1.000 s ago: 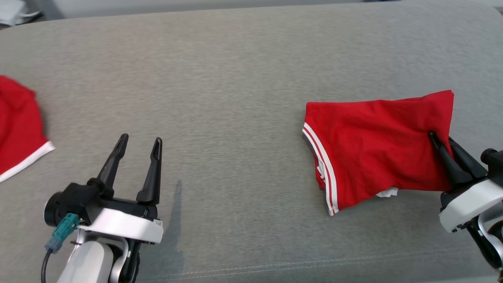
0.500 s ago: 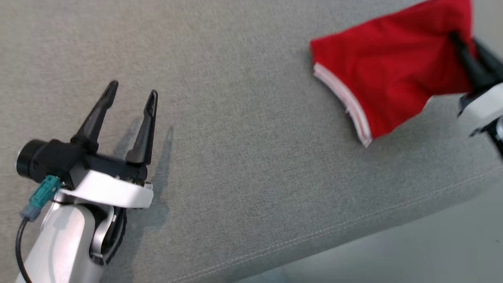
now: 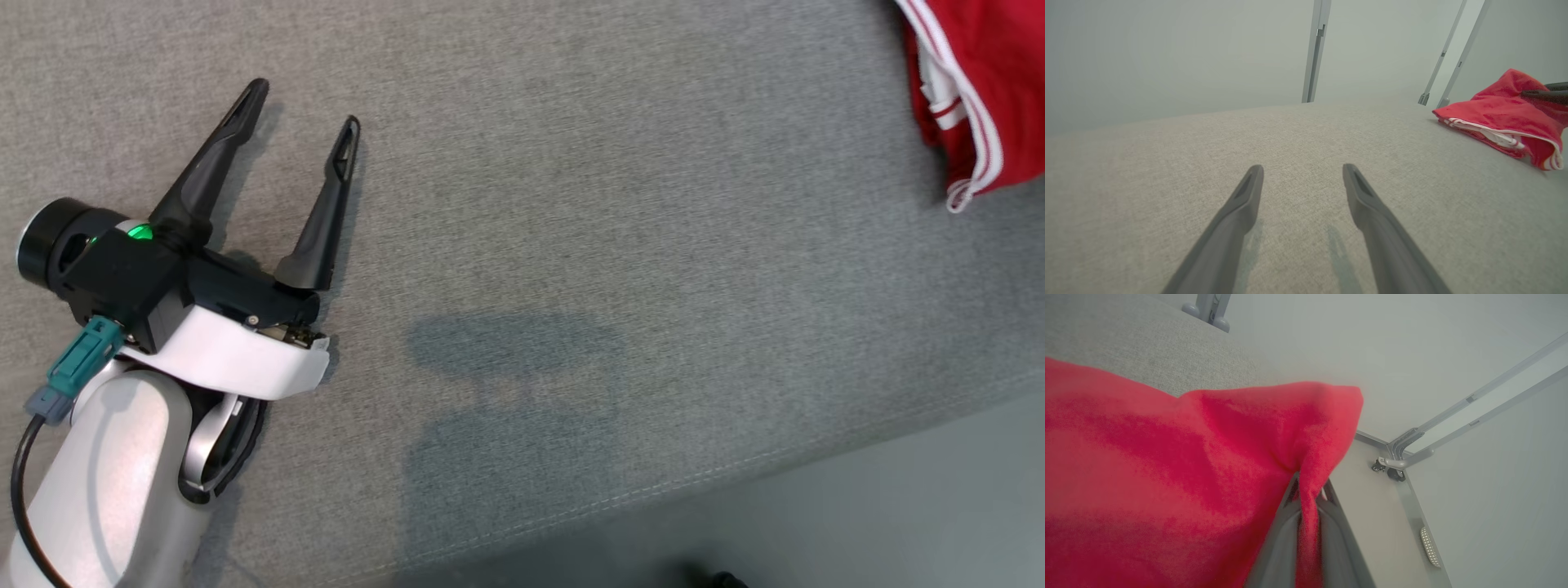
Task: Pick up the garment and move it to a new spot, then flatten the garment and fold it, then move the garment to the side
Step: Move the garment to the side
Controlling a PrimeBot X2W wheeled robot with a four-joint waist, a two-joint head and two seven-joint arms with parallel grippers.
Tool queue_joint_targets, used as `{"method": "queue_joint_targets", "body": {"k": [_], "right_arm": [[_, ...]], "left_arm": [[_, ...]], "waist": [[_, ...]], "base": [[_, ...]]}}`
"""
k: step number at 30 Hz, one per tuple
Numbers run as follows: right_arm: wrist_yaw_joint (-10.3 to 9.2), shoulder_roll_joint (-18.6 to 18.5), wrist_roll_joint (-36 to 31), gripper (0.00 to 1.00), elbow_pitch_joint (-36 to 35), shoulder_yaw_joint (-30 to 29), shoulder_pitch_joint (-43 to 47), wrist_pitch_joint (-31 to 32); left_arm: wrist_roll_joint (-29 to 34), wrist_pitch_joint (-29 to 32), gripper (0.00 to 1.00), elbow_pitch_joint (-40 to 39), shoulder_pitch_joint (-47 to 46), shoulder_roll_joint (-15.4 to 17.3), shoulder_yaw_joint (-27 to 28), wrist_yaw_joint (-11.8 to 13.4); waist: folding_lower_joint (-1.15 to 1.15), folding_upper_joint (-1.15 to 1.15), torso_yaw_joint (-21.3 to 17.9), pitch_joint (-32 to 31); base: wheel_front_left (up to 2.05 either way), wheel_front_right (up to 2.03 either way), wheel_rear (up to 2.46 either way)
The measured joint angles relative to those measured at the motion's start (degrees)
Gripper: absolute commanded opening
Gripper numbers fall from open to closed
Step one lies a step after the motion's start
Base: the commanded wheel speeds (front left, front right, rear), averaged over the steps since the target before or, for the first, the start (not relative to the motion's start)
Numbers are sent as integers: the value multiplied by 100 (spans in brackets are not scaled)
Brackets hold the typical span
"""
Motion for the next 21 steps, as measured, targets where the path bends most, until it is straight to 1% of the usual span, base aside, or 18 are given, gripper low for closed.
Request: {"method": "queue_joint_targets", "body": {"k": [4, 6, 8, 9, 12, 16, 19, 21], "right_arm": [[1, 300, -422, 100, 463, -430, -5, -107], [1, 485, -538, 100, 515, -631, 3, -115], [1, 606, -600, 100, 403, -843, 42, -160], [1, 641, -609, 100, 167, -901, 104, -159], [0, 823, -632, 100, -920, -1123, 450, -172], [0, 1279, -506, 100, -2375, -1239, 1316, -187], [0, 1633, -378, 100, -3300, -1262, 2041, -209], [0, 1798, -281, 100, -3795, -1271, 2454, -209]], "left_arm": [[0, -3, 100, -21, -96, -3, -19, -5], [-1, -26, 100, 9, -96, -9, -26, -5], [-2, -49, 100, 79, -91, -5, -25, -4], [-4, -59, 100, 126, -81, -4, -24, -4], [-14, -104, 100, 219, -47, -9, -5, 23], [-65, -163, 100, 374, 151, 0, 100, 113], [-96, -267, 100, 456, 400, 1, 185, 218], [-151, -318, 100, 516, 537, 2, 236, 258]], "waist": [[0, 0, 132, 93], [0, 0, 146, 50], [0, 0, 146, -34], [0, 0, 146, -83], [0, 0, 158, -261], [0, 0, 219, -560], [0, 0, 311, -807], [0, 0, 398, -971]], "base": [[0, 0, 0], [0, 0, 0], [0, 0, 0], [0, 0, 0], [0, 0, 0], [0, 0, 0], [0, 0, 0], [0, 0, 0]]}}
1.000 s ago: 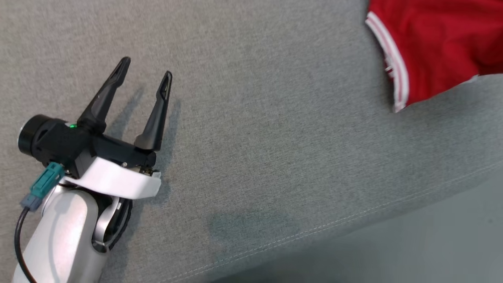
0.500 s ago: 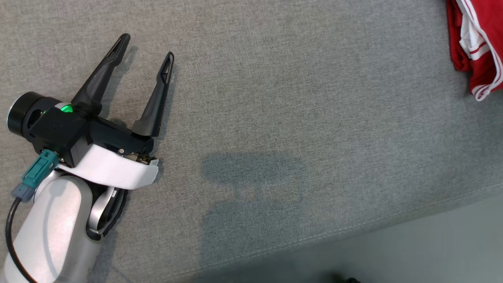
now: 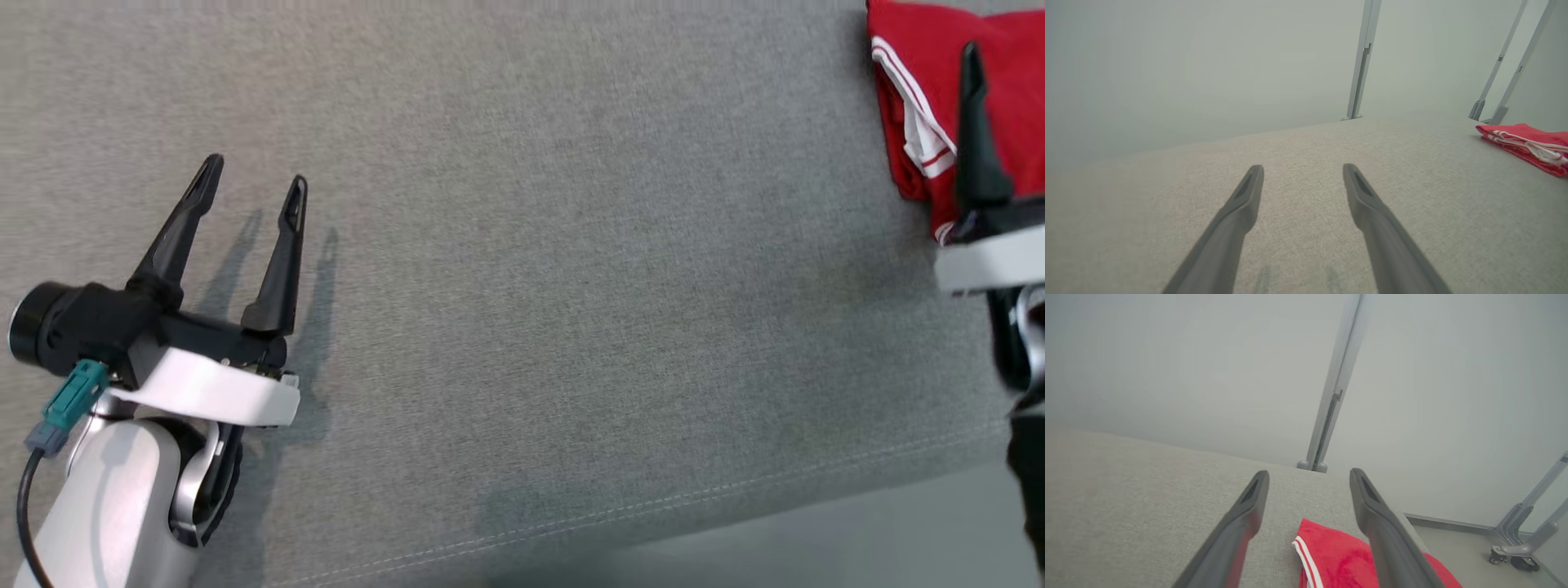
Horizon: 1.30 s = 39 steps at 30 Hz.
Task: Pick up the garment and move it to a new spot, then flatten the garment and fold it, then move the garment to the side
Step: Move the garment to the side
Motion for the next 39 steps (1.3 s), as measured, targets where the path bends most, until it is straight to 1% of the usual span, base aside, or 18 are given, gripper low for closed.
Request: {"method": "queue_joint_targets", "body": {"k": [4, 5, 8, 13, 14, 17, 20, 27, 29, 39], "right_arm": [[0, 314, 266, 100, -622, -9, 717, 0], [0, 314, 266, 100, -622, -9, 717, 0], [0, 499, 370, 100, -833, 7, 1163, 0], [0, 693, 407, 100, -916, -27, 1694, 0], [0, 744, 415, 100, -904, -40, 1884, 0], [0, 816, 414, 100, -893, -116, 2146, 0], [0, 894, 409, 100, -894, -182, 2432, 0], [0, 1042, 369, 100, -973, -307, 3112, 12], [0, 1069, 324, 100, -1068, -337, 3285, 58], [0, 1210, 86, 100, -1457, -403, 3883, 257]], "left_arm": [[-102, -155, 100, 97, 179, -27, 86, 83], [-102, -155, 100, 97, 179, -27, 86, 83], [-167, -257, 100, 264, 263, -80, 127, 103], [-237, -419, 100, 573, 390, -219, 144, 104], [-260, -467, 100, 680, 476, -240, 172, 103], [-270, -512, 100, 835, 643, -310, 231, 99], [-291, -543, 100, 959, 842, -369, 247, 98], [-301, -548, 100, 1145, 1322, -364, 327, 111], [-299, -548, 100, 1152, 1429, -359, 360, 179], [-299, -549, 100, 1159, 1827, -349, 475, 225]], "waist": [[0, 0, 244, -299], [0, 0, 244, -299], [0, 0, 452, -515], [0, 0, 747, -906], [0, 0, 838, -1070], [0, 0, 941, -1317], [0, 0, 1014, -1571], [0, 0, 1087, -2109], [0, 0, 1092, -2235], [0, 0, 1095, -2626]], "base": [[0, 0, 0], [0, 0, 0], [0, 0, 0], [0, 0, 0], [0, 0, 0], [0, 0, 0], [0, 0, 0], [0, 0, 0], [0, 0, 0], [0, 0, 0]]}}
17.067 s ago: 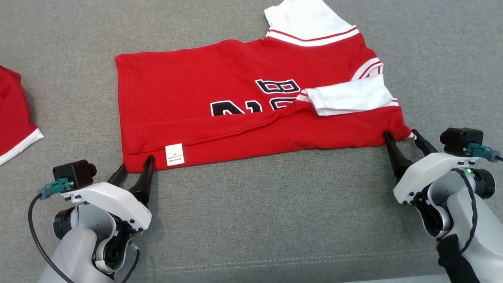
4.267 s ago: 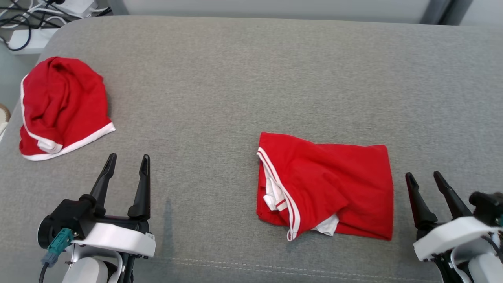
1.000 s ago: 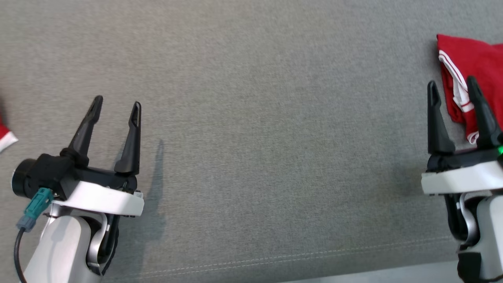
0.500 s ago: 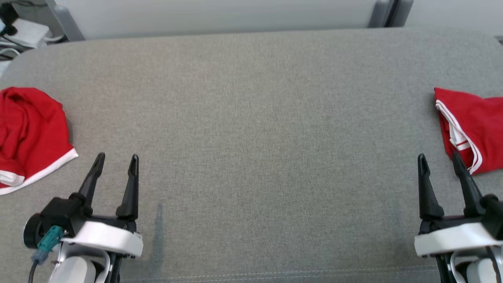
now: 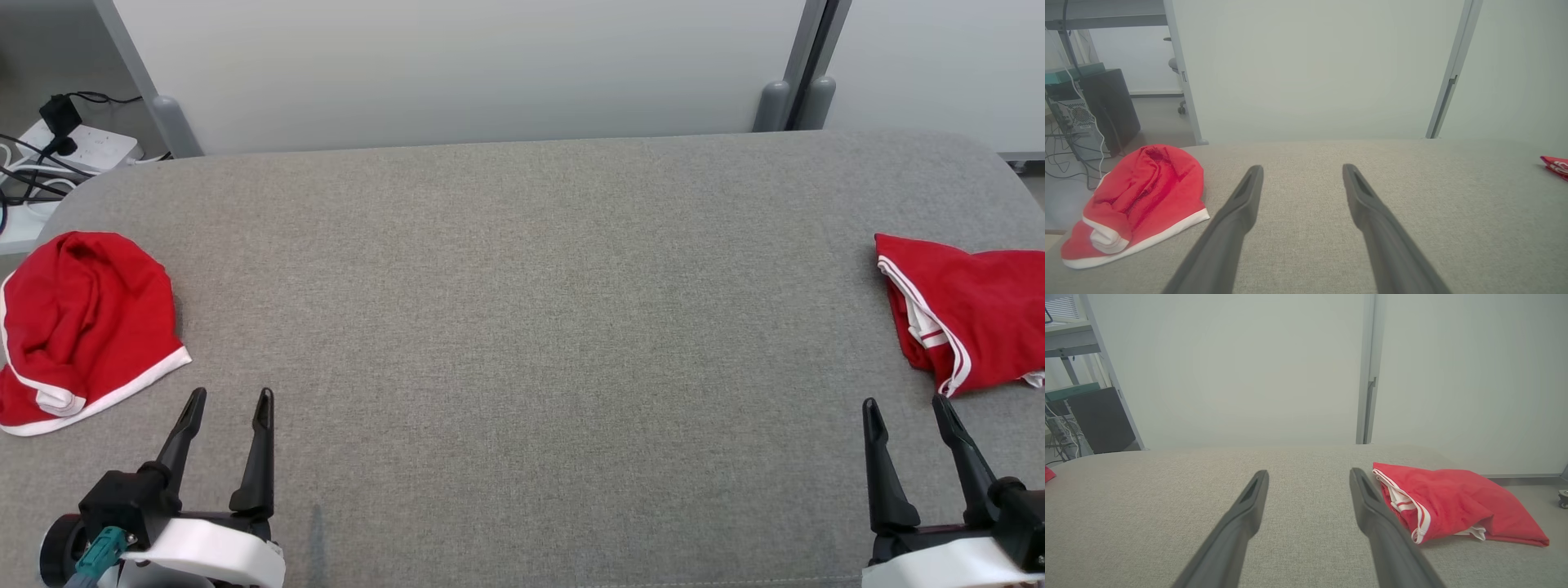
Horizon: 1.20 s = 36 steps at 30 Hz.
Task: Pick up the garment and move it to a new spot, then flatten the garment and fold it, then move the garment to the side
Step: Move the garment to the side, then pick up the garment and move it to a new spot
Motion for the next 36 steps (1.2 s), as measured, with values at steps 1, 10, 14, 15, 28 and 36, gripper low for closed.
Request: {"method": "queue_joint_targets", "body": {"k": [1, 10, 14, 15, 28, 36], "right_arm": [[0, 2, 0, 100, -25, -5, 30, 20], [0, 11, -41, 100, -151, -26, 57, 99], [0, 12, -42, 100, -151, -23, 57, 99], [0, 12, -42, 100, -151, -23, 57, 99], [0, 13, -41, 100, -145, 2, 57, 99], [0, 13, -42, 100, -186, 7, 133, 108]], "left_arm": [[0, 0, 100, 0, 29, 0, 0, 0], [-1, 1, 100, 2, 50, 9, -5, 27], [-1, 2, 100, 2, 50, 15, -12, 32], [-2, 2, 100, 3, 50, 14, -14, 33], [-10, 9, 100, 8, 50, 15, -80, 76], [-57, 10, 100, 66, 26, 33, -74, 125]], "waist": [[0, 0, 3, -12], [0, 0, 2, -27], [0, 0, -14, -11], [0, 0, -18, -14], [0, 0, -5, -25], [0, 0, 356, -20]], "base": [[0, 0, 0], [0, 0, 0], [0, 0, 0], [0, 0, 0], [0, 0, 0], [0, 0, 0]]}}
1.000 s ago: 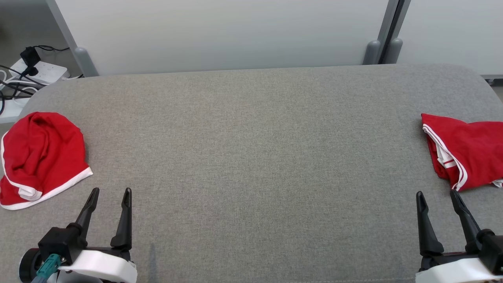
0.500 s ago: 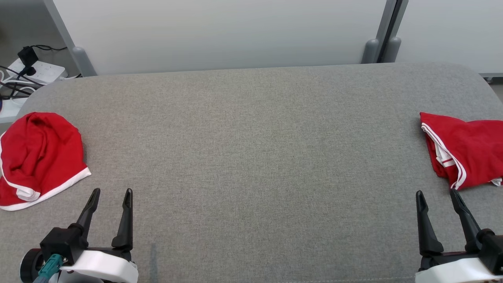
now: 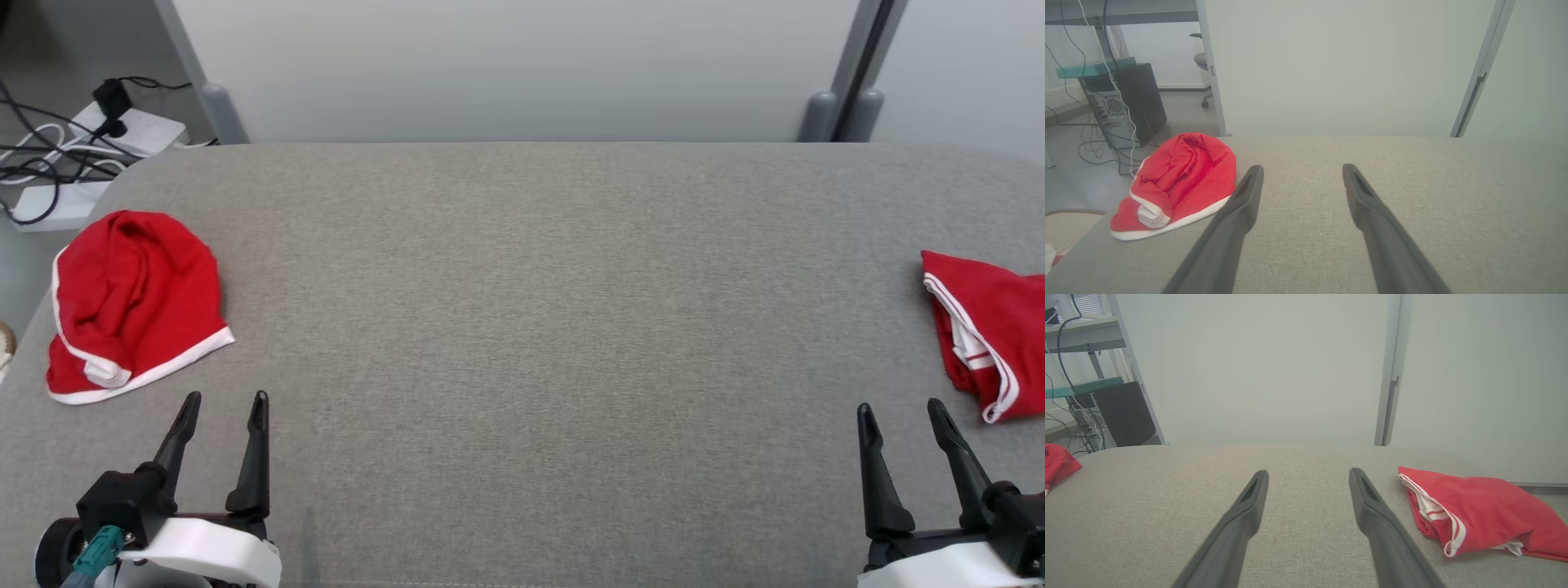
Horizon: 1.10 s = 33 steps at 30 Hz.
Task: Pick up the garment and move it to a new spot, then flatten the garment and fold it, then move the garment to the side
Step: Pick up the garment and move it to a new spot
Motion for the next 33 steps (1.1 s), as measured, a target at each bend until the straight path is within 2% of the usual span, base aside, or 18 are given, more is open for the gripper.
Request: {"method": "queue_joint_targets", "body": {"k": [9, 10, 12, 17, 25, 33], "right_arm": [[0, 2, -58, 100, -118, 276, 3, 119], [0, 2, -58, 100, -118, 276, 3, 119], [-1, 0, -58, 100, -157, 346, 2, 156], [0, 1, -57, 100, -172, 442, 2, 169], [0, 1, -46, 100, -146, 522, 3, 178], [0, 1, 2, 100, -54, 582, 5, 178]], "left_arm": [[-97, -9, 100, 40, -14, 36, 333, 8], [-97, -9, 100, 40, -14, 36, 333, 8], [-104, -9, 100, 36, -12, -14, 389, 48], [-103, -10, 100, 47, -11, -70, 393, 41], [-85, -10, 100, 149, -12, -227, 435, -120], [-25, -10, 100, 227, -16, -254, 503, -210]], "waist": [[0, 0, 901, 56], [0, 0, 901, 56], [0, 0, 1257, 67], [0, 0, 1722, 81], [0, 0, 2439, 45], [0, 0, 2379, -29]], "base": [[0, 0, 0], [0, 0, 0], [0, 0, 0], [0, 0, 0], [0, 0, 0], [0, 0, 0]]}}
